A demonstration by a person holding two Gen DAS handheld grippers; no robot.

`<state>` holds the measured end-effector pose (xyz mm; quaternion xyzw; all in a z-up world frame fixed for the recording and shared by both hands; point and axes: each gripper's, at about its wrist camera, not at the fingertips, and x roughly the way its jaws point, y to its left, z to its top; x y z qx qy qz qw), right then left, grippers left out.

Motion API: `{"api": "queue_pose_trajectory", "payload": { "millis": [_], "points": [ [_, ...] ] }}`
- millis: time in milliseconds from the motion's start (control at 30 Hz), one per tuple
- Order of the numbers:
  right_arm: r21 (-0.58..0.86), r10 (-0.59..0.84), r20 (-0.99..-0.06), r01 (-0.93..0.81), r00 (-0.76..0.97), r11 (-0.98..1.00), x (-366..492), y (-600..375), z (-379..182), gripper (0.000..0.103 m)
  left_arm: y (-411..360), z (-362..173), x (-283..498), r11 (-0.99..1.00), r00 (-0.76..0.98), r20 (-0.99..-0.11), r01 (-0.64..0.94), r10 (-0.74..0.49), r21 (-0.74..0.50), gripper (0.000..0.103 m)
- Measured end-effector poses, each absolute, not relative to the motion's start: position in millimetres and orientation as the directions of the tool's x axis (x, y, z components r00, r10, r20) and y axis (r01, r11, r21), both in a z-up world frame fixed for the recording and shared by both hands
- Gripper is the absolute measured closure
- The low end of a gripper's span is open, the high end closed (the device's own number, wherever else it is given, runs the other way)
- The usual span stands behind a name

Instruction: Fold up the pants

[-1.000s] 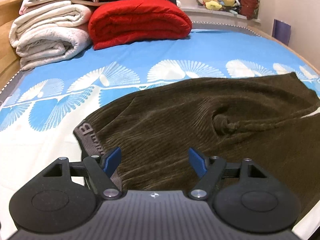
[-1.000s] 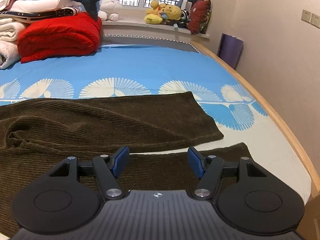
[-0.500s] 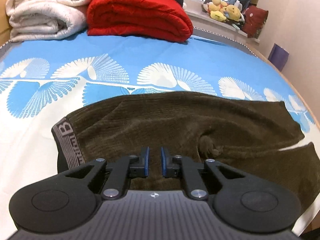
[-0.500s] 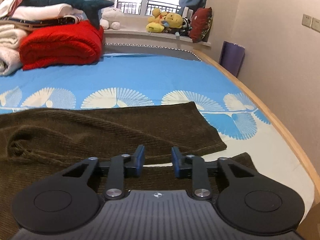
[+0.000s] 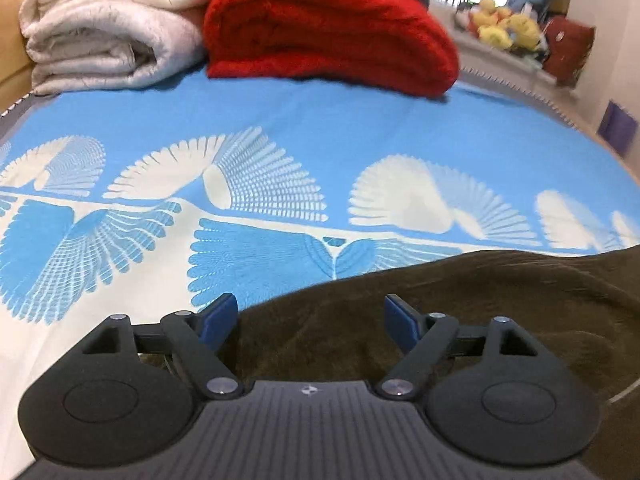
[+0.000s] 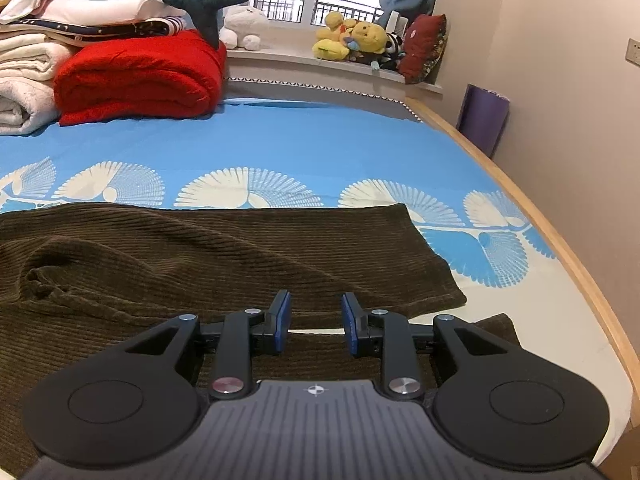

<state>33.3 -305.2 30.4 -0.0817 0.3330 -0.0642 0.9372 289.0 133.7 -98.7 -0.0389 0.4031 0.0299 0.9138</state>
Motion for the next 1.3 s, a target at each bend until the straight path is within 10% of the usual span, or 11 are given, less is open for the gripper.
{"api": "queue_pose_trajectory", "payload": {
  "millis": [200, 233, 300, 333, 667, 933, 1033, 1100, 1300],
  "points": [
    [-0.214, -0.186, -0.629, 0.062, 0.755, 0.975, 44.0, -312.1, 24.6, 0.074, 118.3, -123.1, 325.5, 0.997, 0.594, -0.804, 0.073, -0.036, 0.010, 0.024],
    [-0.215, -0.188, -0.632, 0.062, 0.752, 0.975, 45.4, -313.6, 24.1, 0.074, 113.1, -125.2, 325.5, 0.992, 0.588, -0.809, 0.114, -0.025, 0.053, 0.031],
    [-0.221, -0.194, -0.635, 0.065, 0.748, 0.973, 47.7, -316.2, 22.7, 0.074, 101.4, -129.6, 322.0, 0.969, 0.573, -0.819, 0.183, 0.035, 0.169, 0.081],
    [-0.224, -0.196, -0.636, 0.065, 0.746, 0.973, 48.7, -317.6, 22.2, 0.074, 99.6, -129.0, 317.1, 0.958, 0.562, -0.826, 0.210, 0.043, 0.193, 0.084],
    [-0.209, -0.194, -0.636, 0.075, 0.747, 0.975, 45.0, -320.4, 23.7, 0.073, 50.9, -42.9, 174.1, 0.911, 0.678, -0.735, 0.298, 0.007, 0.284, 0.086],
    [-0.232, -0.183, -0.630, 0.042, 0.755, 0.972, 14.3, -305.5, 22.5, 0.070, 35.4, -48.1, 30.9, 0.880, 0.554, -0.822, 0.446, -0.129, 0.163, 0.087],
    [-0.265, -0.193, -0.626, 0.027, 0.755, 0.964, 5.3, -301.1, 20.5, 0.069, 47.0, -67.9, 25.6, 0.915, 0.445, -0.882, 0.400, -0.153, 0.044, 0.080],
    [-0.281, -0.203, -0.628, 0.024, 0.751, 0.959, 1.7, -301.5, 19.6, 0.069, 66.0, -58.2, 34.1, 0.955, 0.483, -0.855, 0.293, -0.188, -0.044, 0.051],
    [-0.247, -0.221, -0.650, 0.072, 0.727, 0.966, 0.0, -314.5, 16.8, 0.068, 120.1, -74.4, 55.4, 0.939, 0.370, -0.875, -0.026, -0.311, -0.344, 0.047]
  ]
}}
